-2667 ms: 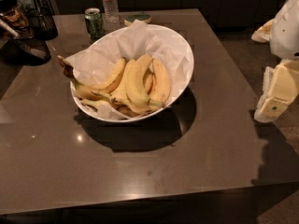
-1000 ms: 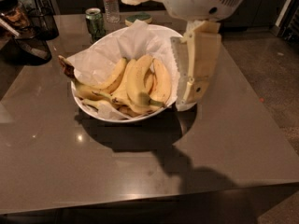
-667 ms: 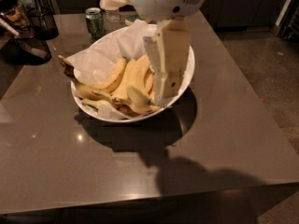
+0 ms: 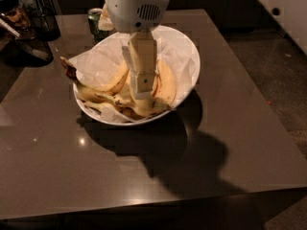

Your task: Pick banana from white bowl

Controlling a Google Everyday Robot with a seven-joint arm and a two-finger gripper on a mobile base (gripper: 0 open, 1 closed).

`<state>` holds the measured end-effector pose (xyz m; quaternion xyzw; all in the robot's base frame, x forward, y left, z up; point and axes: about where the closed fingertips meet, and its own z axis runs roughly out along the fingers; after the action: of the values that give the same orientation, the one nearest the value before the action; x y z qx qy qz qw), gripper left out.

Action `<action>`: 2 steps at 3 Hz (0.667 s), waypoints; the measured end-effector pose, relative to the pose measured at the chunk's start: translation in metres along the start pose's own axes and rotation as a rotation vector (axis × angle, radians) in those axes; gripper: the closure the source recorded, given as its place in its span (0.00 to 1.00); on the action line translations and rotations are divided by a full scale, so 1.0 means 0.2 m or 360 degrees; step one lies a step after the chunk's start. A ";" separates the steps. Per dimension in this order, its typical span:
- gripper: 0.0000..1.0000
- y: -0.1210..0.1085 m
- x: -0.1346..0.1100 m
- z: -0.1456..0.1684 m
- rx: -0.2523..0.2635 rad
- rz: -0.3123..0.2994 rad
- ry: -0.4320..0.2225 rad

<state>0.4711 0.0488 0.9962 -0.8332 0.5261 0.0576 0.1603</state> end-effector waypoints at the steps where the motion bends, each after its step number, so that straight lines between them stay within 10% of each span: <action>1: 0.00 -0.07 0.09 0.16 -0.0090 0.0057 0.0029; 2: 0.00 -0.10 0.07 0.17 -0.0054 0.0055 0.0013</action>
Offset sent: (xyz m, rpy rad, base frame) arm 0.0208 0.0014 -0.0295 -0.0351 0.0480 -0.0206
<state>0.4986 0.0559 0.9643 -0.8269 0.5399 0.0658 0.1430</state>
